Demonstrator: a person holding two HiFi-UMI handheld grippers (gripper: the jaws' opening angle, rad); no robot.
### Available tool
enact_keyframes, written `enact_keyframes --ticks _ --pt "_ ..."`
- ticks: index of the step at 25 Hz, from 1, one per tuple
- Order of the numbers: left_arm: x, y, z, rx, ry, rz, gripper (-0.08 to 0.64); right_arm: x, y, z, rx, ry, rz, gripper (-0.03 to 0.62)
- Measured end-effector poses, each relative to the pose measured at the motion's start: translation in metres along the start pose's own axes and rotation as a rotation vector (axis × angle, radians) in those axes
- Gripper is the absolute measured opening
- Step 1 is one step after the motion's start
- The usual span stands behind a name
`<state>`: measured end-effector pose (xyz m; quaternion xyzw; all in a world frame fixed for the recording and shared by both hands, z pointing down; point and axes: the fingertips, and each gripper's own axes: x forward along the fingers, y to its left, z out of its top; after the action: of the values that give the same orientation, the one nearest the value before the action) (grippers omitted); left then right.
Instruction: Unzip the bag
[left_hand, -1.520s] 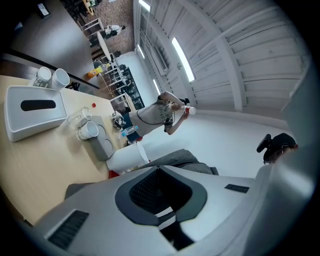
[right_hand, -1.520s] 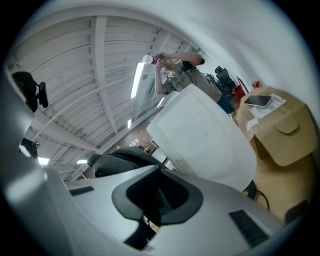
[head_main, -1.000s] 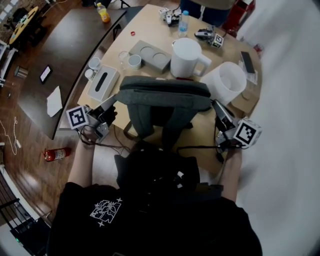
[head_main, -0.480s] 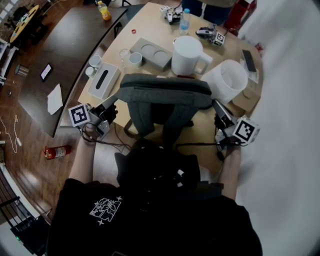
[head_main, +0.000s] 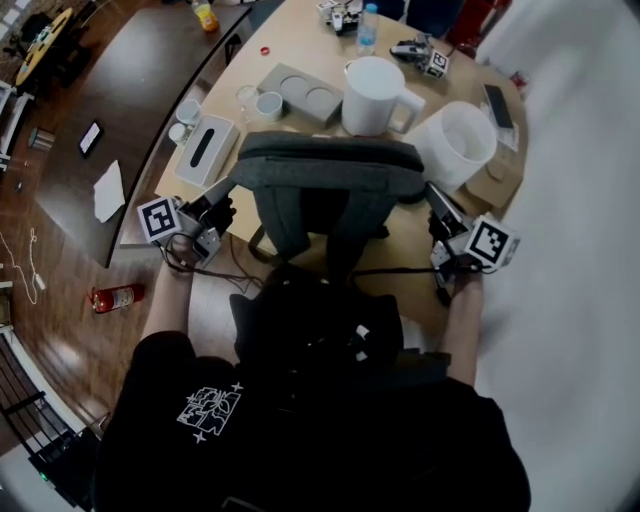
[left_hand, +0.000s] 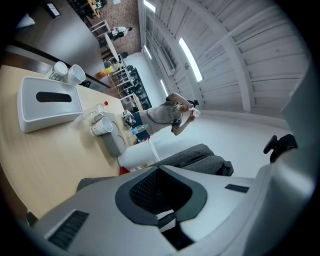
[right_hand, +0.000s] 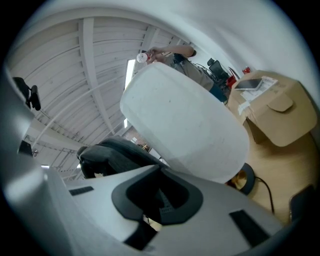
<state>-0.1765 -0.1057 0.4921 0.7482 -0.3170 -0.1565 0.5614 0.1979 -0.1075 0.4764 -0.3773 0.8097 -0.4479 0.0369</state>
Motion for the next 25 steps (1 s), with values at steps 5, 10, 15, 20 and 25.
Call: enact_keyframes --ticks 5,10,15,20,25 --pt "0.001 0.002 -0.001 -0.013 -0.007 -0.009 0.003 -0.001 -0.009 -0.002 0.017 0.009 -0.044 0.011" --pt "0.001 0.005 -0.001 -0.015 -0.009 -0.003 0.003 0.001 -0.01 -0.004 0.011 0.014 -0.029 0.011" --pt "0.001 0.007 -0.002 -0.017 -0.007 0.0 0.003 0.002 -0.014 -0.006 0.013 0.021 -0.04 0.011" --pt "0.001 0.012 -0.004 -0.022 -0.004 0.012 0.003 0.002 -0.016 -0.007 0.01 0.028 -0.048 0.011" --pt "0.0 0.016 -0.006 -0.03 -0.004 0.018 0.003 0.005 -0.018 -0.011 0.015 0.032 -0.034 0.011"
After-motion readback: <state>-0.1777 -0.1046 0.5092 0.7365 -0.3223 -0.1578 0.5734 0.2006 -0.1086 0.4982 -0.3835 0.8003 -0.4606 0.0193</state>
